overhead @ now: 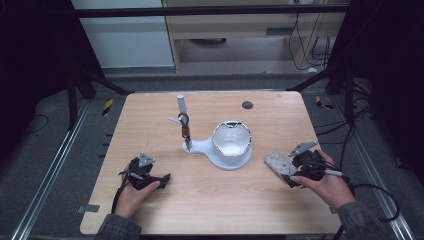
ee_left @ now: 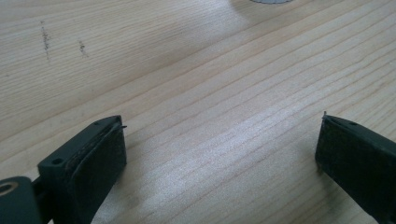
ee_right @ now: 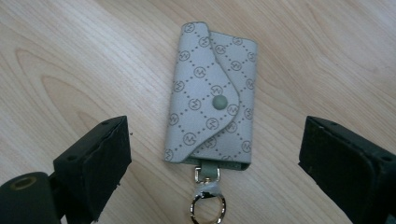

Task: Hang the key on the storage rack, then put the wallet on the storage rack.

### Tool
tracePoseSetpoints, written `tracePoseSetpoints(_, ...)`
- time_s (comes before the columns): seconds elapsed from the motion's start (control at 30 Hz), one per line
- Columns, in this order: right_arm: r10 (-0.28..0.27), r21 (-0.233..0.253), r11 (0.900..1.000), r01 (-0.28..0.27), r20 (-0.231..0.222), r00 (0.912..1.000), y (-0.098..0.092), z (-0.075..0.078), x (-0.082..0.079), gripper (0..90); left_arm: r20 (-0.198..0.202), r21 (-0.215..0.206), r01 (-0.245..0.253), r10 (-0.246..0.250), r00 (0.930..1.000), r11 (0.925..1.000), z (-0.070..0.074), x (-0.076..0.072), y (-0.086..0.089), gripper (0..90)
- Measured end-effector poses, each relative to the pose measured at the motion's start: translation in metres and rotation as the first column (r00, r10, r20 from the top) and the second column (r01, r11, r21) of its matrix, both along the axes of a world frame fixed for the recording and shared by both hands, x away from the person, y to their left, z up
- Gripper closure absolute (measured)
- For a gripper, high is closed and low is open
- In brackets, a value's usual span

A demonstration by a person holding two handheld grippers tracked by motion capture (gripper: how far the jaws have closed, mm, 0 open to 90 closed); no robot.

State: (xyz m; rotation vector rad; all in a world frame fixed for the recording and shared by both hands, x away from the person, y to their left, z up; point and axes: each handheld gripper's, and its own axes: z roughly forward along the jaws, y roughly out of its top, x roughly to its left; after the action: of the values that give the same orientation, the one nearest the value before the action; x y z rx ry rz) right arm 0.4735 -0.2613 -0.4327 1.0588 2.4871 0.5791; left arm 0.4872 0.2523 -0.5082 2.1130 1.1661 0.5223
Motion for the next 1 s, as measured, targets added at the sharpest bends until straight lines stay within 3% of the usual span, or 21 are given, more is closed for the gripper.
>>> tracePoseSetpoints(0.73,-0.042,-0.008,0.999,0.042,-0.073,0.9965,-0.009,-0.010,0.014,13.6,0.000,-0.003,-0.007,0.007,1.0000,1.0000,0.000,-0.001,-0.001,0.7)
tracePoseSetpoints(1.0,-0.066,0.023,0.997,0.068,-0.100,0.9929,-0.002,-0.019,0.016,10.7,-0.001,-0.002,-0.006,0.006,1.0000,1.0000,0.000,-0.001,-0.002,0.5)
